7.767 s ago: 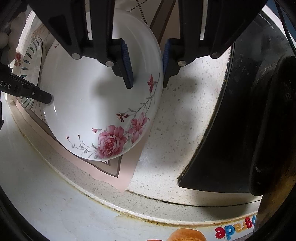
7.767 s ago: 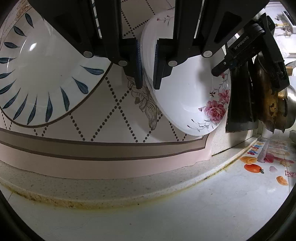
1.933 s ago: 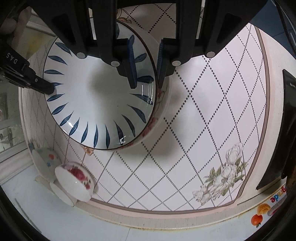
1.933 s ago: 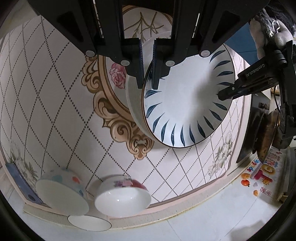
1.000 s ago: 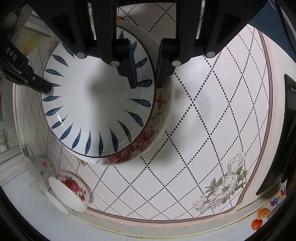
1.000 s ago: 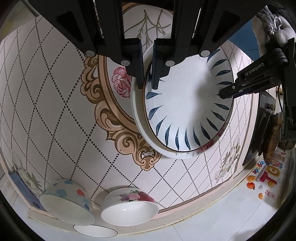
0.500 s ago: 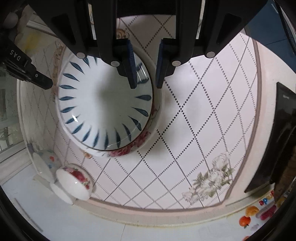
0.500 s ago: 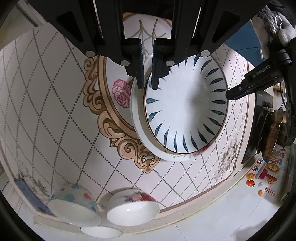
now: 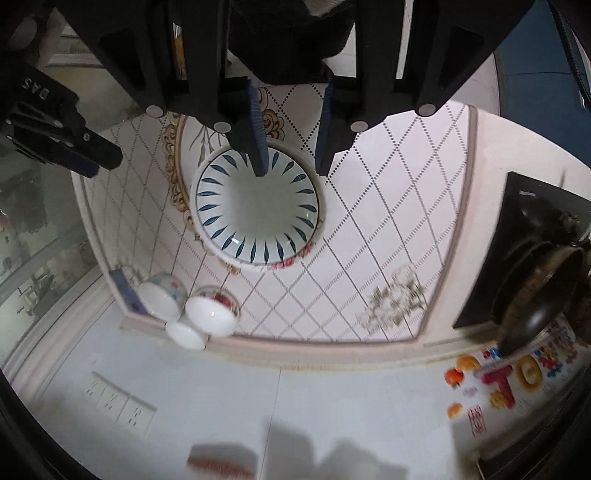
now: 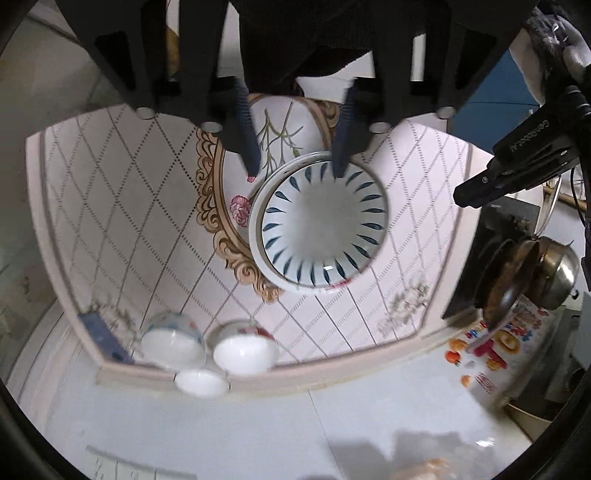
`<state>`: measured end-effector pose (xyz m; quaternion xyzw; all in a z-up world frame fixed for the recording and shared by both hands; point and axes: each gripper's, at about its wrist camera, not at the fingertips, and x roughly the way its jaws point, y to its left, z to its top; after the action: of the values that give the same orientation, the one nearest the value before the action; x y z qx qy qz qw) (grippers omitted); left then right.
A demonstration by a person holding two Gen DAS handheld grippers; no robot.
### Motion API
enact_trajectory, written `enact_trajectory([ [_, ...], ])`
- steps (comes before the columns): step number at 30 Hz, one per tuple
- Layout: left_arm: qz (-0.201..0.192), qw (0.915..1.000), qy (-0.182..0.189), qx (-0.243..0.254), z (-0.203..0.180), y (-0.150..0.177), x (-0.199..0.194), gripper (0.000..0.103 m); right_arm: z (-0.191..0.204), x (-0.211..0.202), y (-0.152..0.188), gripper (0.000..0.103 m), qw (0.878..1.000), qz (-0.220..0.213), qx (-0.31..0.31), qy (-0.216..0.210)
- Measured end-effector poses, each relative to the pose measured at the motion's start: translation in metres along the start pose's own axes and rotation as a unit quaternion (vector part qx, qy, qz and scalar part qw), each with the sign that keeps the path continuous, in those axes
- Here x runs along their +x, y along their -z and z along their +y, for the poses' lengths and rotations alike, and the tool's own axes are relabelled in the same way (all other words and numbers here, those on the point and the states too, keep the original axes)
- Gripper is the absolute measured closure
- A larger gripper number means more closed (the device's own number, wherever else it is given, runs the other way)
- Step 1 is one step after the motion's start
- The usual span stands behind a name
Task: Organize plates and bowls
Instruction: 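Open both grippers and lift them away from the plate stack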
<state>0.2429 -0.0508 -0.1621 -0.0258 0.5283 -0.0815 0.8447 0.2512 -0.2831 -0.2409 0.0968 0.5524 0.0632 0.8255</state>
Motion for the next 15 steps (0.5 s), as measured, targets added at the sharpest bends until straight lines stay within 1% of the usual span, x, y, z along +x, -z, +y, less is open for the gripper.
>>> enact_trajectory([
  [1,-0.004,1.0,-0.001,0.0,0.0,0.002,-0.006,0.071,0.003,-0.011,0.003,0.047,1.0,-0.007,0.0,0.0],
  [2,-0.008,1.0,-0.001,0.001,0.0,0.004,-0.014,0.06,0.005,-0.021,0.006,0.042,1.0,-0.013,0.0,0.0],
  [3,-0.012,0.9999,-0.001,0.001,0.001,0.005,-0.019,0.056,0.008,-0.031,0.01,0.039,1.0,-0.02,0.0,0.0],
  [4,-0.019,0.9998,-0.002,0.002,0.001,0.008,-0.027,0.049,0.011,-0.04,0.014,0.031,1.0,-0.026,-0.001,0.003],
  [5,-0.023,0.9997,-0.004,0.004,0.001,0.009,-0.031,0.045,0.013,-0.048,0.017,0.026,1.0,-0.031,-0.002,0.007],
  [6,-0.03,0.9995,-0.007,0.007,0.001,0.012,-0.038,0.043,0.016,-0.055,0.021,0.024,0.999,-0.034,-0.004,0.011],
  [7,-0.034,0.9993,-0.007,0.01,0.0,0.014,-0.042,0.035,0.02,-0.062,0.025,0.023,0.999,-0.038,-0.006,0.016],
  [8,-0.039,0.9991,-0.007,0.013,0.0,0.016,-0.047,0.033,0.023,-0.068,0.029,0.022,0.999,-0.043,-0.01,0.023],
  [10,-0.045,0.9988,-0.011,0.017,-0.001,0.02,-0.055,0.033,0.028,-0.076,0.034,0.02,0.998,-0.051,-0.014,0.031],
  [11,-0.044,0.9988,-0.01,0.018,0.0,0.021,-0.058,0.024,0.03,-0.08,0.037,0.019,0.998,-0.054,-0.016,0.034],
  [13,-0.046,0.9988,-0.005,0.015,0.001,0.023,-0.064,0.013,0.034,-0.089,0.042,0.019,0.997,-0.061,-0.017,0.039],
  [15,-0.053,0.9985,-0.004,0.011,0.002,0.025,-0.07,0.012,0.037,-0.098,0.046,0.018,0.997,-0.068,-0.019,0.041],
])
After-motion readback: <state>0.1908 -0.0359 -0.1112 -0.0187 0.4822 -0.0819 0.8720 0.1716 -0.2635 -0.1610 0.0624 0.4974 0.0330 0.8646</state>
